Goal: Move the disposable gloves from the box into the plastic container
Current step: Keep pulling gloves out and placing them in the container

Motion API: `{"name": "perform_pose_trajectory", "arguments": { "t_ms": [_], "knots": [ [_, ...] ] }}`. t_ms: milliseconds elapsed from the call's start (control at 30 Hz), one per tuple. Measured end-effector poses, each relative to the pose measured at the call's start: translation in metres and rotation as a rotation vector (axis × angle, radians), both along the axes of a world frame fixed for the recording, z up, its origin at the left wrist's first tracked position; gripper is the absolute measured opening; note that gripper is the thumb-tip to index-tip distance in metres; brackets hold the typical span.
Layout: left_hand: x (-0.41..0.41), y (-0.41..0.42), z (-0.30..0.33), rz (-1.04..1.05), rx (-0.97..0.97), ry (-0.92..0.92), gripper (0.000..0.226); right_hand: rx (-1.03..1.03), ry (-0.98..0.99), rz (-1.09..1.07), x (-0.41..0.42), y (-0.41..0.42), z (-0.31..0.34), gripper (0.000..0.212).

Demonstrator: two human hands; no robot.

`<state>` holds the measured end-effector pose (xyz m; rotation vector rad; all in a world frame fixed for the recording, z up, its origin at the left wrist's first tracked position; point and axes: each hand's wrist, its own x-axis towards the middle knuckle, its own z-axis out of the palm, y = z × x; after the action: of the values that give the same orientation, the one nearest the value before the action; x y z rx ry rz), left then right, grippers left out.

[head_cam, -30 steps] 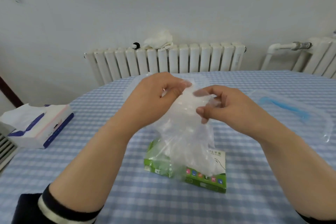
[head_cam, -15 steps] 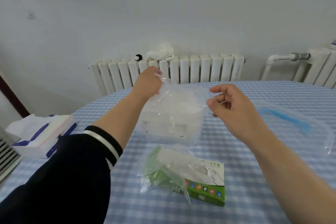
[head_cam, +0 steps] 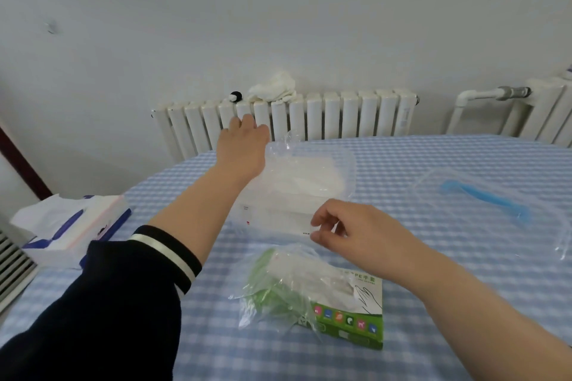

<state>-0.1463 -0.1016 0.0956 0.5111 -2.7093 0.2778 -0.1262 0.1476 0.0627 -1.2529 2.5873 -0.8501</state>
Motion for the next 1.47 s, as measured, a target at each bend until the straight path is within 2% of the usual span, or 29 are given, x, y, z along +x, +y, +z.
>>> {"name": "perform_pose_trajectory", "arguments": {
  "t_ms": [67, 133, 167, 234, 334, 400, 467, 567, 600, 701, 801, 901, 967, 1067, 1134, 1201, 1301, 1334, 1401, 1434, 1468],
  "knots": [
    [0.007, -0.001, 0.017, -0.094, 0.255, -0.1, 0.03, 0.018, 0.009, 0.019, 0.002, -0.002, -0.001, 0.019],
    [0.017, -0.002, 0.031, -0.227, 0.582, -0.352, 0.027, 0.026, 0.013, 0.041, 0.005, -0.004, -0.002, 0.02],
    [0.022, -0.001, 0.036, -0.27, 0.646, -0.5, 0.031, 0.028, 0.009, 0.052, 0.006, -0.005, -0.002, 0.021],
    [0.019, -0.002, 0.037, -0.307, 0.582, -0.702, 0.052, 0.03, 0.005, 0.078, 0.009, -0.007, -0.003, 0.021],
    [-0.004, -0.004, 0.021, -0.261, 0.492, -0.823, 0.072, 0.056, 0.009, 0.123, 0.013, -0.009, -0.005, 0.022],
    [-0.021, -0.003, 0.004, -0.197, 0.477, -0.905, 0.074, 0.08, 0.016, 0.141, 0.014, -0.01, -0.007, 0.022],
    [-0.03, 0.001, -0.012, -0.122, 0.479, -0.957, 0.064, 0.096, 0.032, 0.156, 0.013, -0.012, -0.01, 0.023],
    [-0.03, 0.009, -0.021, -0.057, 0.484, -0.955, 0.059, 0.127, 0.029, 0.171, 0.009, -0.014, -0.015, 0.024],
    [-0.03, 0.009, -0.018, -0.095, 0.462, -0.951, 0.055, 0.142, 0.023, 0.178, 0.008, -0.014, -0.016, 0.025],
    [-0.018, 0.008, 0.004, -0.187, 0.424, -0.888, 0.065, 0.172, 0.002, 0.195, 0.007, -0.014, -0.019, 0.035],
    [0.001, 0.008, 0.034, -0.231, 0.461, -0.714, 0.053, 0.178, -0.036, 0.179, 0.007, -0.014, -0.021, 0.051],
    [0.02, 0.014, 0.046, -0.273, 0.463, -0.433, 0.029, 0.213, -0.068, 0.154, 0.007, -0.017, -0.028, 0.066],
    [0.031, 0.022, 0.042, -0.316, 0.5, -0.213, 0.022, 0.264, -0.062, 0.157, 0.008, -0.02, -0.033, 0.06],
    [0.049, 0.036, 0.034, -0.407, 0.653, -0.056, 0.015, 0.229, -0.054, 0.152, 0.008, -0.023, -0.037, 0.025],
    [0.059, 0.042, 0.031, -0.478, 0.784, -0.106, 0.015, 0.126, -0.081, 0.121, 0.006, -0.023, -0.035, 0.011],
    [0.07, 0.045, 0.029, -0.528, 0.889, -0.242, 0.024, 0.006, -0.105, 0.068, 0.002, -0.022, -0.033, 0.01],
    [0.082, 0.041, 0.024, -0.571, 0.898, -0.414, 0.039, -0.113, -0.158, 0.066, 0.001, -0.02, -0.027, 0.011],
    [0.084, 0.04, 0.023, -0.576, 0.899, -0.423, 0.041, -0.107, -0.193, 0.112, 0.003, -0.018, -0.024, 0.015],
    [0.087, 0.04, 0.022, -0.579, 0.911, -0.408, 0.043, 0.02, -0.287, 0.234, 0.013, -0.016, -0.021, 0.047],
    [0.088, 0.04, 0.021, -0.582, 0.913, -0.406, 0.043, 0.119, -0.27, 0.28, 0.018, -0.016, -0.023, 0.061],
    [0.089, 0.041, 0.02, -0.588, 0.919, -0.413, 0.043, 0.194, -0.178, 0.321, 0.024, -0.019, -0.028, 0.066]
  ]
}}
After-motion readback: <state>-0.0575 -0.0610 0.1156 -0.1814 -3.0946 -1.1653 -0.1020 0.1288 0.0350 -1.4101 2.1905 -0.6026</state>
